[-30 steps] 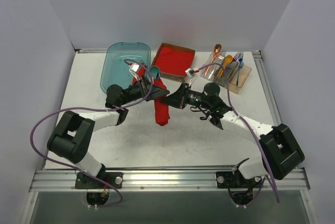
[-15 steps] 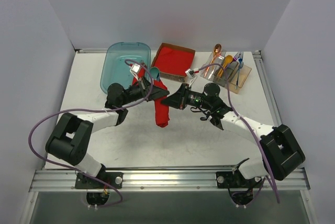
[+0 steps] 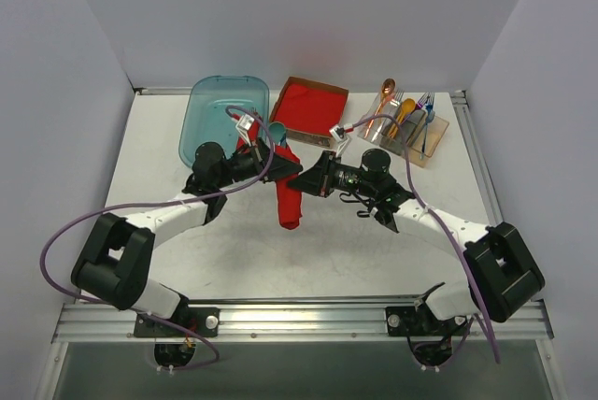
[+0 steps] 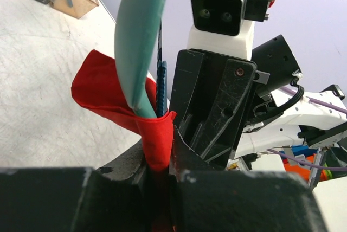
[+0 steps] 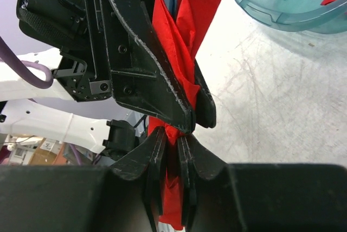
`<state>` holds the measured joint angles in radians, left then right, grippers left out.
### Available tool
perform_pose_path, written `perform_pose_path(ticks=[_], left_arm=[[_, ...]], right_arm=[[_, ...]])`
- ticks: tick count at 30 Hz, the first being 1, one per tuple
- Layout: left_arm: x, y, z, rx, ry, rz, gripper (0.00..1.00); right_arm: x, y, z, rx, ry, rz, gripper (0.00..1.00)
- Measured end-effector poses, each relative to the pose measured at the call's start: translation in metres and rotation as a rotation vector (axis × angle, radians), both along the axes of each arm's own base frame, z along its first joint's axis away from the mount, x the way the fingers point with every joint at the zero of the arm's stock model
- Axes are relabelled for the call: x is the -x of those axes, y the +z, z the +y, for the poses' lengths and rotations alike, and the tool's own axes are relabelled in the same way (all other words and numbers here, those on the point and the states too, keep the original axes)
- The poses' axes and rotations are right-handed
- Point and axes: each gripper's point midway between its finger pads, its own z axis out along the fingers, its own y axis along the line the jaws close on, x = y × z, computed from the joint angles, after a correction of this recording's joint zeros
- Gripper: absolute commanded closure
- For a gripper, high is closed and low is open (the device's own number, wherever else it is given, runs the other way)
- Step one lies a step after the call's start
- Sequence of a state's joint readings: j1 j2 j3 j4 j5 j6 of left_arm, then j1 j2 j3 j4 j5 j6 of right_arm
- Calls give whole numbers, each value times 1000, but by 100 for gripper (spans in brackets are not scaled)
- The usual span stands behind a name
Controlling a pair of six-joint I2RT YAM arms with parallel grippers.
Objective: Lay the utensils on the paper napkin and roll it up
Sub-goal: Roll the napkin.
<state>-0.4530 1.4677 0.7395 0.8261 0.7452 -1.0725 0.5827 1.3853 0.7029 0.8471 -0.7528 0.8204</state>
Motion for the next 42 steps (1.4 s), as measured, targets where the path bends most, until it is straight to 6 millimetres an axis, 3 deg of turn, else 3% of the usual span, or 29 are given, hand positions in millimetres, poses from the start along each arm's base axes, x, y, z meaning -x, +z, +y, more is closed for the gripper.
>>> perform_pose_path(ticks=[5,10,11,13,24,35,42], left_arm=[[-6,-14,-2,-3,-2,48,98],[-11,-26,-1,-16,4,79,98],[-12,-26,-1,-16,3,80,98],[-12,-27,0,-16,4,81,98],[-14,-29,-3,13,-10,103,98],[-15,-23,-4,42,-16,93,98],[-15,-22,-5,59,-23,97,98]], right_arm=[[-3,-7,-3,24,-23,2,63],[-6,-11,-11,49,-56,-3,53],[-5,-10,-12,52,-60,-10,45],[-5,-7,-14,57,-70,-25,41],[-1,-21,-16,86,-70,-11,39],[11,-48,1,74,-26,52,39],[16,-46,8,0,-10,62,40]])
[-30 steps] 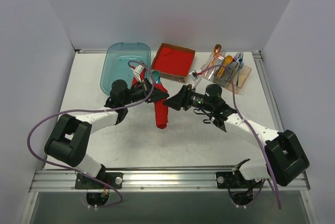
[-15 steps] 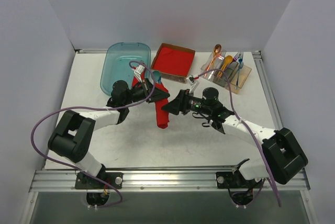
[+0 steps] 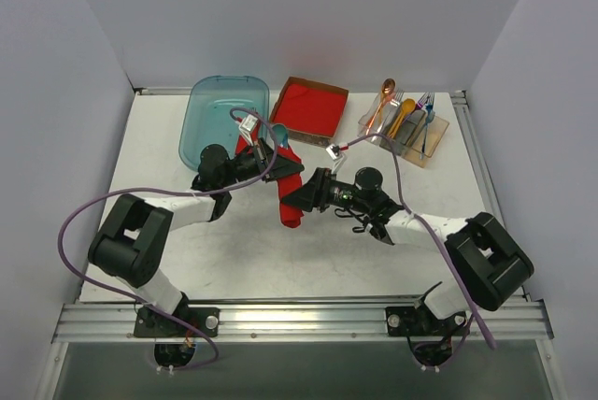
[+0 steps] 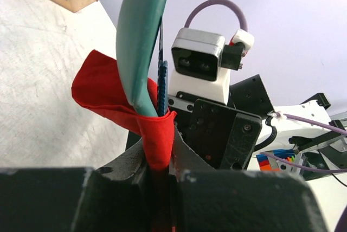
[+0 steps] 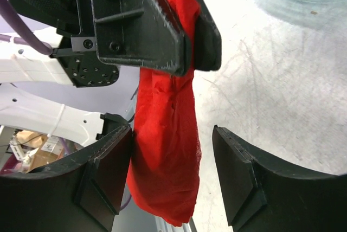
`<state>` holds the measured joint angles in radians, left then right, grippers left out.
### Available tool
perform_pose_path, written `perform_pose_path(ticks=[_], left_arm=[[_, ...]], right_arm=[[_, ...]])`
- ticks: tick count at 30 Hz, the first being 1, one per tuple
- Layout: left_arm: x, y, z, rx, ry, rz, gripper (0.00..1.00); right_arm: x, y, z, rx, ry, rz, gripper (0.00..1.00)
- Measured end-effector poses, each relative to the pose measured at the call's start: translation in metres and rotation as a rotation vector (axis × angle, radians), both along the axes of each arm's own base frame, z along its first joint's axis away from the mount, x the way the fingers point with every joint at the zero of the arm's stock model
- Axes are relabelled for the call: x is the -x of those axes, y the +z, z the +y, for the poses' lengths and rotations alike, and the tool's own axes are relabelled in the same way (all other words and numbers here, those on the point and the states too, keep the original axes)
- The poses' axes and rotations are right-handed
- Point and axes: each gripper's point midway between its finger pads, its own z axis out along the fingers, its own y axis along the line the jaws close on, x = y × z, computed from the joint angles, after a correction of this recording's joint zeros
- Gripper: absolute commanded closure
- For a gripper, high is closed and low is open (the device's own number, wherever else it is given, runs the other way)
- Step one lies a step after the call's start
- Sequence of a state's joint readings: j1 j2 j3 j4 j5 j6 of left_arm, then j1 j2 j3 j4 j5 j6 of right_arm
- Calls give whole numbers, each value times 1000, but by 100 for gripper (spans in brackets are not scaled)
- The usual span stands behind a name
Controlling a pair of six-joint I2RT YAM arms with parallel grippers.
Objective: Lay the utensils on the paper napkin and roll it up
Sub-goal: Roll the napkin.
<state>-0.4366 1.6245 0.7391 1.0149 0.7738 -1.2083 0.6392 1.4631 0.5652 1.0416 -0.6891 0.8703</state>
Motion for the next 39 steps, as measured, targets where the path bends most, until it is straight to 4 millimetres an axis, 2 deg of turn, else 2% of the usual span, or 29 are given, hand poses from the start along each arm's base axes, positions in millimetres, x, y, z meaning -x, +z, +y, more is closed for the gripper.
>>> perform_pose_path(ticks=[3,4,9,11,19,27,28,29,35,39], left_arm=[[0,3,0,16,-3,-5,98],[-1,3,-1,21,-3,-6,98],[-2,4,-1,40,-6,-3,98],[-1,5,-1,46,-7,-6,98],[0,8,0,55,-14,-15,97],[-1,0,0,27,-11,-17,67],[-1,-2,0,19,-10,-14,60],[-1,-4,0,9,-9,-11,49],[2,-7,2,-35,-3,-6,31],[6,0,4,-47,1,-30,4]], right_arm=[[3,2,1,-25,4,0,46],[3,3,1,-33,6,-1,55],[6,12,2,-82,17,-10,69],[6,13,2,-89,21,-10,79],[7,13,3,-101,25,4,99],[8,10,3,-95,27,9,100],[8,8,2,-91,26,11,100],[8,7,2,-86,26,13,100],[8,-5,1,-37,27,10,100],[8,-11,1,-13,28,8,100]])
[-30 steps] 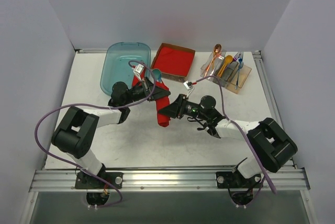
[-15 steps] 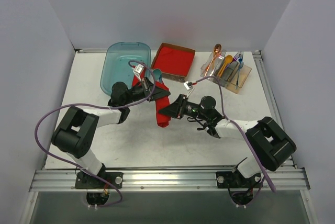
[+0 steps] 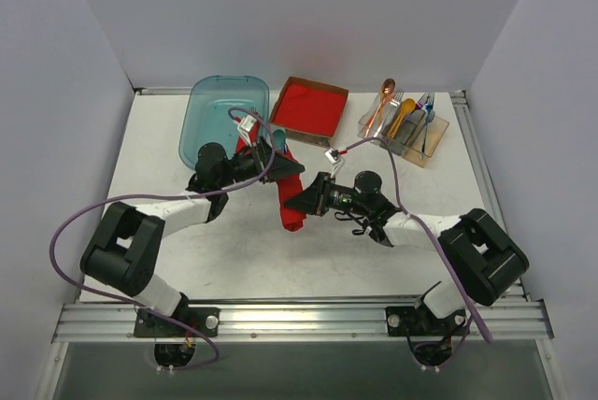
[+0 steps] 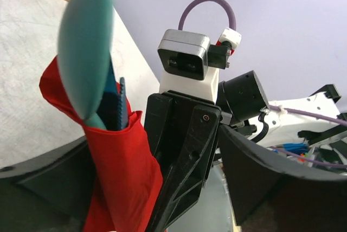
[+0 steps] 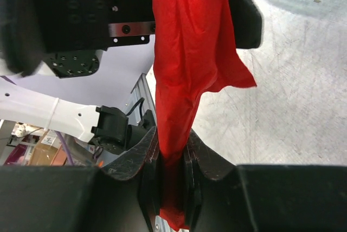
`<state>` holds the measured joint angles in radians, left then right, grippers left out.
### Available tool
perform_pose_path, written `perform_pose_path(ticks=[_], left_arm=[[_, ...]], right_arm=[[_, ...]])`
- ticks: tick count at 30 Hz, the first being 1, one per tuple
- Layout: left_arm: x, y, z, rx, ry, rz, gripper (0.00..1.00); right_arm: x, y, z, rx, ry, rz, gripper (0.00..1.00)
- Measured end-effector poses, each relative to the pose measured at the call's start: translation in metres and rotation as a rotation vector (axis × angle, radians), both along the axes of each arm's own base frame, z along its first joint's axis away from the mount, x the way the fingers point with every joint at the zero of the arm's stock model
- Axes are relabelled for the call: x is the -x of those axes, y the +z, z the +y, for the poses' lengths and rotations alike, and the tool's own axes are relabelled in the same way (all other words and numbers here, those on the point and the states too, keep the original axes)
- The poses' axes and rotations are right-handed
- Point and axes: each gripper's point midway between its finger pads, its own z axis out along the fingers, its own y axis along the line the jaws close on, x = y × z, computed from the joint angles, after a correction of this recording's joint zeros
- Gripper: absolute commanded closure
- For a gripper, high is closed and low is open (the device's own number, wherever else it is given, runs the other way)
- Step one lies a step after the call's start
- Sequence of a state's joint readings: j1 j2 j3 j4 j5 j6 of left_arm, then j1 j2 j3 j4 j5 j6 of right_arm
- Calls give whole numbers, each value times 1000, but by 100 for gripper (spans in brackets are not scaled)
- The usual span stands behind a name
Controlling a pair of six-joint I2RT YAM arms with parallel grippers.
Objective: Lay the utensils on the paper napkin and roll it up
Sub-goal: Roll the napkin.
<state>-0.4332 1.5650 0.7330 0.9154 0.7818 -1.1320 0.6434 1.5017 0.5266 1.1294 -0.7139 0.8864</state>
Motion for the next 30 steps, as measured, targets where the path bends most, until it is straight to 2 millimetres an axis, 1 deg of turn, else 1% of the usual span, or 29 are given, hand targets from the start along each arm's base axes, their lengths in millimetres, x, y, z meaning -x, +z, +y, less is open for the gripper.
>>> perform_pose_path(ticks=[4,9,16,21,28,30], left_arm=[[2,1,2,-17,6,-3,6],[5,-4,5,-54,21,-3,6],[9,-18,10,-99,39,13,6],[11,-23,12,-105,42,17,6],[10,-18,12,-91,48,-6,6],[10,-16,11,-83,48,-13,1]], right_arm=[[-2,-1,1,18,1,-10,100],[-6,4,3,33,2,-32,100],[-7,9,3,41,3,-52,100],[-7,9,3,43,4,-50,100],[-5,13,7,36,15,-58,100],[-6,16,8,31,16,-64,100]])
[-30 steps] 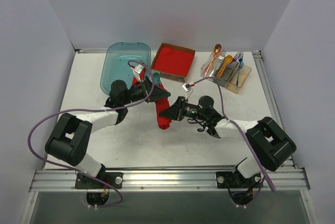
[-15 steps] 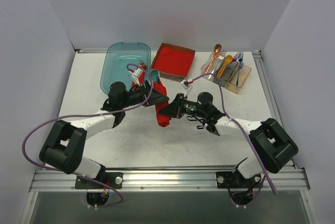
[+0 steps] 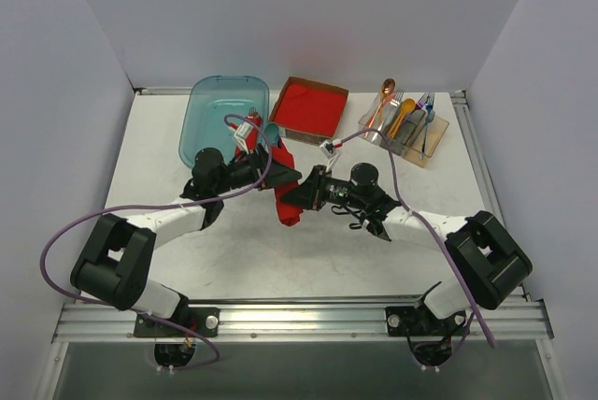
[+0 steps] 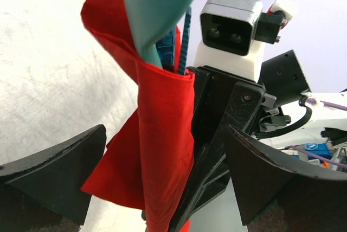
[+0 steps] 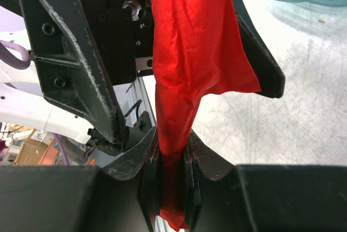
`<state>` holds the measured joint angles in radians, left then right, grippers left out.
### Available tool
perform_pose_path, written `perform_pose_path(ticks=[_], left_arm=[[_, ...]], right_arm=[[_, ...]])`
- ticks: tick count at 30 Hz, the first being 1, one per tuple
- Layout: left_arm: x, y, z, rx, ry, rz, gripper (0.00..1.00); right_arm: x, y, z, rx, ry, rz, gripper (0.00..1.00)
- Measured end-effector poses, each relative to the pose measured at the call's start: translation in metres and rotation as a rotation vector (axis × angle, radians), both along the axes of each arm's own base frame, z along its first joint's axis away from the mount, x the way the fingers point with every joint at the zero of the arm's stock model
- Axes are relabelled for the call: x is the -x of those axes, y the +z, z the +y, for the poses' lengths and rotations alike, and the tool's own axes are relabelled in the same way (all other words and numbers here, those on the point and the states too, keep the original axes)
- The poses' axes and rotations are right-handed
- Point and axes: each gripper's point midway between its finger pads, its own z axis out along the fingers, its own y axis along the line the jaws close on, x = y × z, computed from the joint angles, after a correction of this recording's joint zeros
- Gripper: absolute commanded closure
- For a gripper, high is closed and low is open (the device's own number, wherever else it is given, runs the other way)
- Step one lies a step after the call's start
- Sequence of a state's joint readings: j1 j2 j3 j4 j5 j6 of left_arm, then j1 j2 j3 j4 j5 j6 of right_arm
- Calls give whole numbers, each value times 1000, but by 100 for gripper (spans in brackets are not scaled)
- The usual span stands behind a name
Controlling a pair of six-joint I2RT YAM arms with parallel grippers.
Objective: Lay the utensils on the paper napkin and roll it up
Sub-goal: Roll the napkin.
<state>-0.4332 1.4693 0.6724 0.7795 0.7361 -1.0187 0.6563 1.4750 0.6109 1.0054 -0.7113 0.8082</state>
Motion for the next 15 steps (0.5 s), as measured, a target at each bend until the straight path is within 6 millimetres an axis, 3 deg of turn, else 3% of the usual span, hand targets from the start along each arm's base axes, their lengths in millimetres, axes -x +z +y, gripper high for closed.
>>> perform_pose_path(ticks=[1,2,6,15], left_arm=[[0,2,0,6,0,-6,0],[-1,3,-1,13,0,-7,12],[0,6,0,37,2,-10,29],[1,1,2,48,24,6,27]], right_arm=[[0,1,0,-2,0,-2,100],[-1,2,1,-3,0,-3,100],[-2,4,1,-6,0,-9,100],[-4,1,0,7,-15,-1,100]])
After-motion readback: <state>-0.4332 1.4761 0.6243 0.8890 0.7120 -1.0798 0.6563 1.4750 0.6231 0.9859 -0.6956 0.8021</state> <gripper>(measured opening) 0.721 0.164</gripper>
